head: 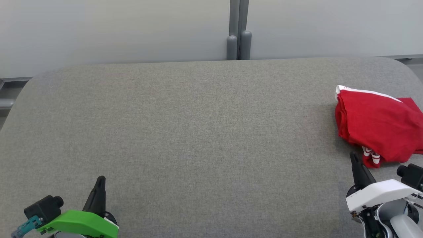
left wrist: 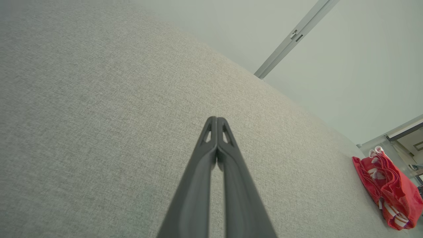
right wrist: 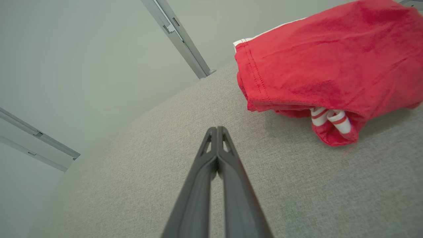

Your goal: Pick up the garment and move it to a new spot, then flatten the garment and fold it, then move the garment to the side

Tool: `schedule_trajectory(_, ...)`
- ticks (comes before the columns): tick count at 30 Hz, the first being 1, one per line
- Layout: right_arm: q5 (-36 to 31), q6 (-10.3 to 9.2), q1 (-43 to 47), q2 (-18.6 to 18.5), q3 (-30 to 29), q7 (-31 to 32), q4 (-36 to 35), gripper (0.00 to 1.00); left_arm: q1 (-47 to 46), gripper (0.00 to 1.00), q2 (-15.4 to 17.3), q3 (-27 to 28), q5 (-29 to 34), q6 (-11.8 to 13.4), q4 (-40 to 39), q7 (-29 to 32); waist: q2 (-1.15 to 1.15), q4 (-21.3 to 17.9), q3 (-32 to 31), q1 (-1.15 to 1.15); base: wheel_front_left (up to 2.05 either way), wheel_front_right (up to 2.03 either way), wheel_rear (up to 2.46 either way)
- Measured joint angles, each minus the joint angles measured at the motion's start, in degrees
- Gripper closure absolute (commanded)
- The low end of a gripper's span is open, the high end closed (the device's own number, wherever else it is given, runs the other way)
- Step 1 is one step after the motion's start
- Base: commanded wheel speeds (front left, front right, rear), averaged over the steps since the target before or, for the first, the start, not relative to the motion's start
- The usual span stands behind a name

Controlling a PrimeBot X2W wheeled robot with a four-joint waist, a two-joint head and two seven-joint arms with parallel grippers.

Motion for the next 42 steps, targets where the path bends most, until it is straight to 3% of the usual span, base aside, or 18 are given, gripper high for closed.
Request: schedule_trajectory(42, 28.64, 5.90, -3.30, 5.46, -9.33, 7.24, 2.85, 1.00, -3.26, 1.00, -3.59, 7.61, -25.63, -6.04, 4.57, 5.99, 0.00, -3.17, -0.03, 0.00, 0.00, 0.00, 0.00)
